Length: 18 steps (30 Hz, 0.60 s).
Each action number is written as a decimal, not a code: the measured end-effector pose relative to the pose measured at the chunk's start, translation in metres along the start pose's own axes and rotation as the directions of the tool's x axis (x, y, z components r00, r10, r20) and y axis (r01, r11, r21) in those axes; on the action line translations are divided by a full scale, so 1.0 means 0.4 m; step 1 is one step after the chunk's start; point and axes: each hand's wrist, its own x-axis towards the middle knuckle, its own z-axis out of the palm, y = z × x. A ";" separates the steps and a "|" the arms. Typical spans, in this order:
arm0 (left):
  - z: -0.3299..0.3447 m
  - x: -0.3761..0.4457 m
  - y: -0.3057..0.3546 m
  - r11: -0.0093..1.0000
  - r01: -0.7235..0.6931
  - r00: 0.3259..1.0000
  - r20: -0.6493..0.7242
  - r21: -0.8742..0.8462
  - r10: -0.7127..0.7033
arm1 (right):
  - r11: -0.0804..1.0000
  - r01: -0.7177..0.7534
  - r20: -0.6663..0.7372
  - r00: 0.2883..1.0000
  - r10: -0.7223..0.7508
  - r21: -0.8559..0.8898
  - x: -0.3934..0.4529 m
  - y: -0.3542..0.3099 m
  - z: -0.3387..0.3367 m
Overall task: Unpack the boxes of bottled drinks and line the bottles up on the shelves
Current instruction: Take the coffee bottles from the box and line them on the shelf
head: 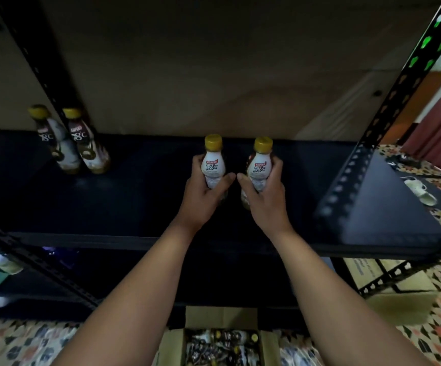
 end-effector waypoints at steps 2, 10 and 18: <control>0.001 0.024 -0.003 1.000 0.007 1.000 0.010 0.012 -0.007 | 1.000 0.010 -0.003 1.000 -0.010 -0.017 0.025 0.007 0.006; -0.016 0.068 0.002 0.997 0.082 0.993 0.079 0.001 -0.082 | 0.999 -0.044 0.030 0.999 0.045 -0.019 0.072 0.012 0.013; -0.081 0.012 -0.059 0.998 0.047 0.993 0.105 0.044 -0.052 | 0.996 -0.081 0.125 0.988 0.086 -0.046 0.034 0.067 -0.018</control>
